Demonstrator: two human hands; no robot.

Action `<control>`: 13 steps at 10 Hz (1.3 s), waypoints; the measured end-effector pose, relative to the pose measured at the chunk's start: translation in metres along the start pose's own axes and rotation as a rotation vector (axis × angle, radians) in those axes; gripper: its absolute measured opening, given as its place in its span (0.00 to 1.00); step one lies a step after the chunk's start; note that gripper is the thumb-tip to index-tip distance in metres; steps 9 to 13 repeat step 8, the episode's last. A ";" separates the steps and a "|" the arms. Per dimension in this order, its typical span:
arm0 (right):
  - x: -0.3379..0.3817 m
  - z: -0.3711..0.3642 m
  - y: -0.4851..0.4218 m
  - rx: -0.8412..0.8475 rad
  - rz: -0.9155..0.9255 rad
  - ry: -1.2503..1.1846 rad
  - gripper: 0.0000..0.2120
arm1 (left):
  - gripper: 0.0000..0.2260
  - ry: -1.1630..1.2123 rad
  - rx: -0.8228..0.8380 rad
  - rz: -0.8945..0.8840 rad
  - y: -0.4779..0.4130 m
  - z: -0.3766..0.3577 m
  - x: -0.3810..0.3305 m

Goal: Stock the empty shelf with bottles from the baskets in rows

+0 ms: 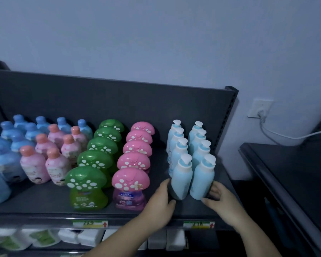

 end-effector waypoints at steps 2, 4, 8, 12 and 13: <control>0.001 0.011 0.033 -0.233 -0.038 0.129 0.28 | 0.30 -0.086 0.064 -0.092 0.030 0.008 -0.005; 0.023 -0.006 0.080 -0.399 -0.034 0.165 0.30 | 0.29 -0.117 0.140 -0.251 0.082 0.036 0.002; 0.060 -0.135 0.156 -0.321 -0.026 0.161 0.28 | 0.33 -0.277 0.177 -0.138 0.158 0.171 0.106; 0.060 -0.135 0.156 -0.321 -0.026 0.161 0.28 | 0.33 -0.277 0.177 -0.138 0.158 0.171 0.106; 0.060 -0.135 0.156 -0.321 -0.026 0.161 0.28 | 0.33 -0.277 0.177 -0.138 0.158 0.171 0.106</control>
Point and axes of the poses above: each hand's wrist, its own y-axis away from the middle knuckle, its own z-axis out of the back of the hand, x = y × z, the point moved 8 cm from there along -y, towards the middle knuckle, and after that the axes turned 5 degrees about -y, right-handed, at the moved point
